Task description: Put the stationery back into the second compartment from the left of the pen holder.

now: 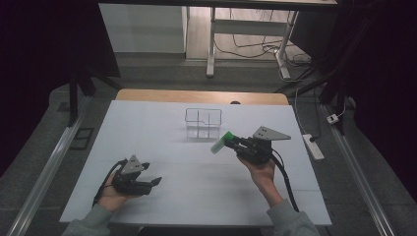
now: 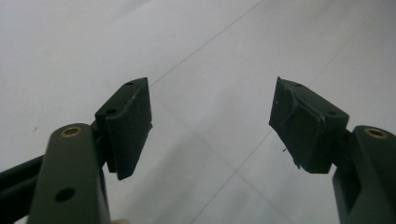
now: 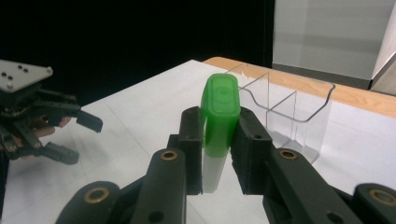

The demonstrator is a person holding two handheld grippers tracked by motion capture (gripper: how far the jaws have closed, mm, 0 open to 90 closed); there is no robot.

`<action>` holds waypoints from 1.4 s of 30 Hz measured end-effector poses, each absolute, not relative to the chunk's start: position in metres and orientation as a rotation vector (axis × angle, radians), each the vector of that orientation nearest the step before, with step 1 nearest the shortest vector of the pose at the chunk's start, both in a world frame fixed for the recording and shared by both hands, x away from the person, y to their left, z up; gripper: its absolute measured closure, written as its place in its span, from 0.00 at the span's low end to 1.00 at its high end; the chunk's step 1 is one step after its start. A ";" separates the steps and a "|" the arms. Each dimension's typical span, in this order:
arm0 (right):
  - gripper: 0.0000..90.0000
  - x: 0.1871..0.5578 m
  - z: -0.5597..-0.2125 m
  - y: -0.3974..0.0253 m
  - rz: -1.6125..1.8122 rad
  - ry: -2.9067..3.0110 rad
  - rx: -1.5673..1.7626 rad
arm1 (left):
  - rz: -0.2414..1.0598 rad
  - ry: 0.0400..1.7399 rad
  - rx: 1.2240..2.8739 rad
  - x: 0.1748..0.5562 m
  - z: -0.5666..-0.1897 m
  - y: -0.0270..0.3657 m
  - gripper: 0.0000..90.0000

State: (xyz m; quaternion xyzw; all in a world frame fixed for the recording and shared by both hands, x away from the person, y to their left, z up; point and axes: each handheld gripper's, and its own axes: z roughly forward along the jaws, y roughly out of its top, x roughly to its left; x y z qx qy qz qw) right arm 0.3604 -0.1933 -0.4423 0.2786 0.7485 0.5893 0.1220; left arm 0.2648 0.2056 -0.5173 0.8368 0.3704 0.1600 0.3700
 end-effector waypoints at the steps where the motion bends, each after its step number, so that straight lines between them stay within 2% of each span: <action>1: 0.83 0.362 -0.441 -0.192 1.720 2.183 0.813 | 0.413 0.959 2.145 0.264 -0.519 0.208 0.32; 13: 0.83 0.380 -0.425 -0.178 1.753 2.149 0.824 | 0.427 1.002 2.124 0.258 -0.526 0.226 0.32; 22: 0.83 0.413 -0.405 -0.158 1.726 2.075 0.854 | 0.432 1.000 2.120 0.259 -0.525 0.227 0.31; 29: 0.83 0.440 -0.405 -0.142 1.680 2.080 0.871 | 0.432 0.992 2.121 0.259 -0.525 0.228 0.30; 39: 0.82 0.459 -0.413 -0.130 1.630 2.078 0.891 | 0.431 0.996 2.124 0.260 -0.526 0.230 0.30; 41: 0.81 0.461 -0.418 -0.128 1.619 2.085 0.894 | 0.430 0.997 2.125 0.260 -0.526 0.230 0.30; 42: 0.77 0.462 -0.420 -0.127 1.611 2.094 0.888 | 0.429 0.998 2.123 0.260 -0.526 0.230 0.30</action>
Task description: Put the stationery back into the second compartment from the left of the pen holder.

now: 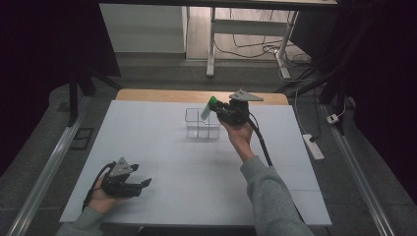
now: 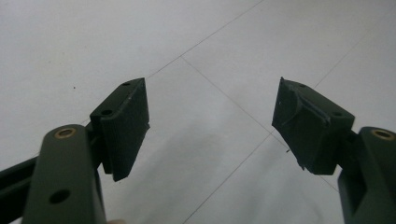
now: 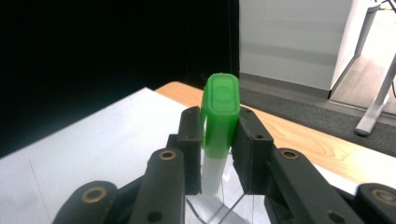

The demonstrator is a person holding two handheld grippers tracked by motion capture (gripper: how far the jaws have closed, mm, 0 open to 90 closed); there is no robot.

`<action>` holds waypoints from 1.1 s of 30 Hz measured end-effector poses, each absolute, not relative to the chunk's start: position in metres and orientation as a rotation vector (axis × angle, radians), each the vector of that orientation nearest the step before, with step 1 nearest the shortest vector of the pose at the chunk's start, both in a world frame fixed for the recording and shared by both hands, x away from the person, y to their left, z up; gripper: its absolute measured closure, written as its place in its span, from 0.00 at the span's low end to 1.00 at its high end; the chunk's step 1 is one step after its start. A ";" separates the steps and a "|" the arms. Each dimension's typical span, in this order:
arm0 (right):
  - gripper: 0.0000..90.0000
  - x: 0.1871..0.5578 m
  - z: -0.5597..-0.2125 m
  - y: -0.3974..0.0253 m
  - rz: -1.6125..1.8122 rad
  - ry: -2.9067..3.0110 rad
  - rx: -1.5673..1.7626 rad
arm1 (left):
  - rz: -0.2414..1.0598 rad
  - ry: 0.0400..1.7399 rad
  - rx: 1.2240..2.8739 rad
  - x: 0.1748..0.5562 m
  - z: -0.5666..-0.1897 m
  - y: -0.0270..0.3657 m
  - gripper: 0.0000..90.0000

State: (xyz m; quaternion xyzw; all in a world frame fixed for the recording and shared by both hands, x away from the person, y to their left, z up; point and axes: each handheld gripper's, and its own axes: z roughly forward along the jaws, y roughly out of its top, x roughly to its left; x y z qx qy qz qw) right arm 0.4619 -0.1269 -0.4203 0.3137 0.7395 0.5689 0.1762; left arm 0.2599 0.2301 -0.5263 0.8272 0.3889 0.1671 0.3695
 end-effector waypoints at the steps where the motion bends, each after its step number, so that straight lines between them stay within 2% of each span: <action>1: 0.71 0.462 -0.422 -0.127 1.593 2.096 0.892 | 0.430 1.001 2.119 0.260 -0.526 0.230 0.30; 2: 0.67 0.462 -0.422 -0.127 1.581 2.100 0.898 | 0.428 1.002 2.116 0.260 -0.526 0.230 0.30; 8: 0.55 0.455 -0.418 -0.136 1.533 2.119 0.897 | 0.427 1.001 2.121 0.260 -0.526 0.230 0.30; 21: 0.48 0.413 -0.434 -0.182 1.503 2.182 0.897 | 0.424 1.016 2.123 0.261 -0.528 0.231 0.30; 33: 0.47 0.368 -0.458 -0.231 1.424 2.209 0.932 | 0.418 1.028 2.123 0.264 -0.531 0.230 0.30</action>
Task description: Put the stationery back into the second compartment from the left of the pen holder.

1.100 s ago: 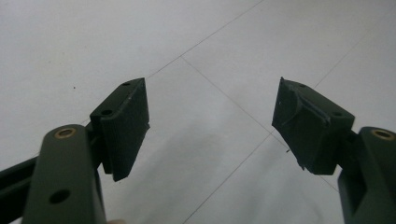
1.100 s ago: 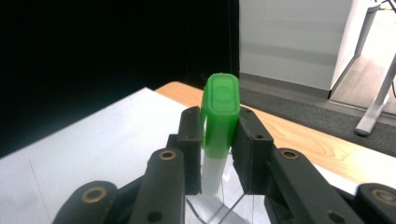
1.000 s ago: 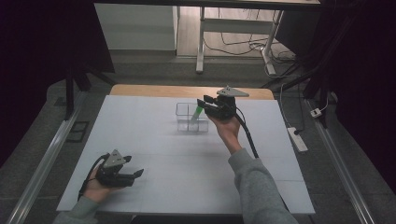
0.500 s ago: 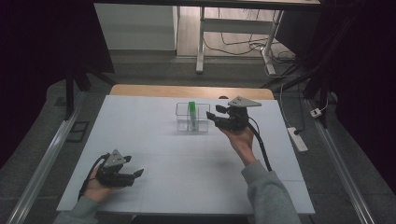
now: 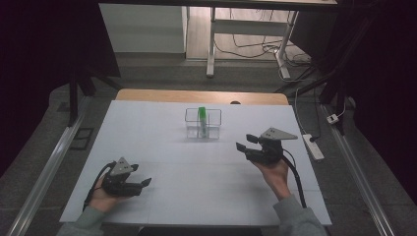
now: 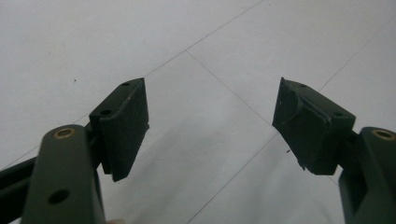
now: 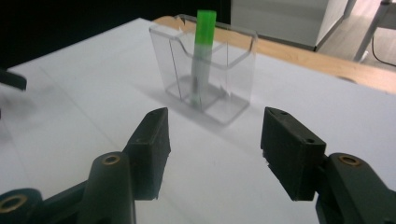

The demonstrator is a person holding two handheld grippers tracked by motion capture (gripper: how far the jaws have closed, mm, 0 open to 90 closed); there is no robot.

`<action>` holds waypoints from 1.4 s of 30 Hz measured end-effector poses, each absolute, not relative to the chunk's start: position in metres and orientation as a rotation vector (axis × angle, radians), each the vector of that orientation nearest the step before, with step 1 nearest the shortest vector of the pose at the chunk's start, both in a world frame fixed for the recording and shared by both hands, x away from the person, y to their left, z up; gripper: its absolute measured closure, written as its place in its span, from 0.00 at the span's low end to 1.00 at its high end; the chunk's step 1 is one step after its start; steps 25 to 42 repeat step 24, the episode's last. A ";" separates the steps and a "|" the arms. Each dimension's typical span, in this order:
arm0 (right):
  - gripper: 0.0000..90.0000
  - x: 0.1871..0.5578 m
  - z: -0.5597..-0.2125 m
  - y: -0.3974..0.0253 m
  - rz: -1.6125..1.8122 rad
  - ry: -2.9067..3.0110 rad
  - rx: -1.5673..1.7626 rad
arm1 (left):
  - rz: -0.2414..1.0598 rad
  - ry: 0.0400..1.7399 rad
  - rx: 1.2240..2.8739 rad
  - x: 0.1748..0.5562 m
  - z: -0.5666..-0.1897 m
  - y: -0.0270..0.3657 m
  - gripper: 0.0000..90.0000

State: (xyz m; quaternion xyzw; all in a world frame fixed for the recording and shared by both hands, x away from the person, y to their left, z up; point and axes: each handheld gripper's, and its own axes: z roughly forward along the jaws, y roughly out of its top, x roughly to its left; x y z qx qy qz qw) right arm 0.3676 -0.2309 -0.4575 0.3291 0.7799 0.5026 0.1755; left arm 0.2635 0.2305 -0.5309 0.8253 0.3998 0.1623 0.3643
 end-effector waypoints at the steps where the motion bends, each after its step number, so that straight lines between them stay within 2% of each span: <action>1: 0.47 0.359 -0.462 -0.241 1.415 2.212 0.943 | 0.416 1.029 2.126 0.264 -0.531 0.231 0.29; 16: 0.46 0.317 -0.483 -0.287 1.300 2.256 0.928 | 0.424 1.029 2.113 0.268 -0.530 0.230 0.29; 42: 0.45 0.317 -0.489 -0.291 1.281 2.271 0.925 | 0.425 1.031 2.105 0.267 -0.530 0.232 0.29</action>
